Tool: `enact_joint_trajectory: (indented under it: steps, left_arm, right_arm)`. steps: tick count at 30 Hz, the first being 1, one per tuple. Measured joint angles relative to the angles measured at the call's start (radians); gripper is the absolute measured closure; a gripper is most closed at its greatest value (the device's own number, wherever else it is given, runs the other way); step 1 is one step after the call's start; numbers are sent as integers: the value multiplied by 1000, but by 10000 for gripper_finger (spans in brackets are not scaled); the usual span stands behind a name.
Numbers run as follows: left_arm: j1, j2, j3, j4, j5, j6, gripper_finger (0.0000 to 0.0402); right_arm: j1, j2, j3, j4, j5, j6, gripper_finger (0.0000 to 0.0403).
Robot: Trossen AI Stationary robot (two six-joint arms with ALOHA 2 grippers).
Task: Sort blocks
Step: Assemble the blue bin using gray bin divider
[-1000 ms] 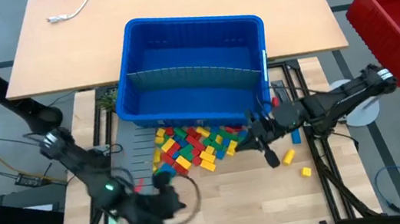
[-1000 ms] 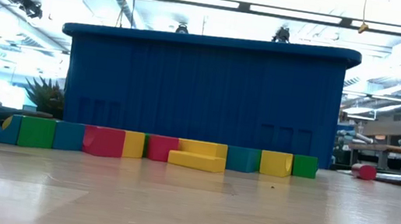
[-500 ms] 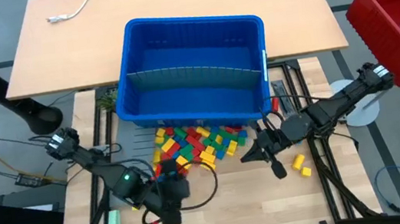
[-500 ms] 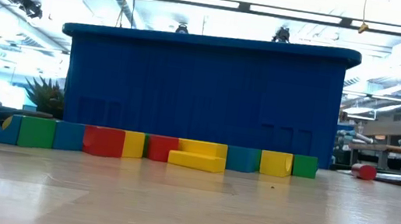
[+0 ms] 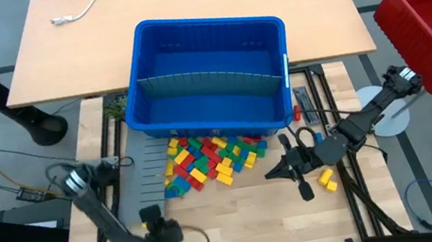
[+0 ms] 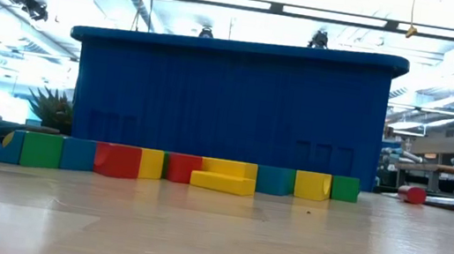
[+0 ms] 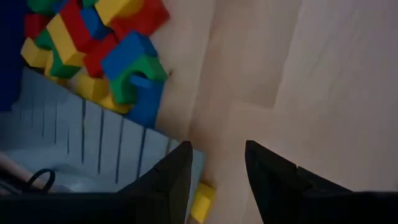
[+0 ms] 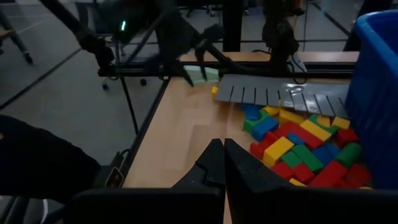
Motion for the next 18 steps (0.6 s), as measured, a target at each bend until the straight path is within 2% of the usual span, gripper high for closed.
enact_joint_trajectory:
  steps: [8,10,18]
  left_arm:
    - [-47,193,0,-90,-88,-132,243]
    - [-47,214,0,-130,-99,-185,243]
    - [-76,253,0,-121,-66,-234,243]
  right_arm:
    - [41,0,0,0,82,0,403]
    - [46,0,0,0,85,0,403]
    - [53,0,0,-1,86,0,403]
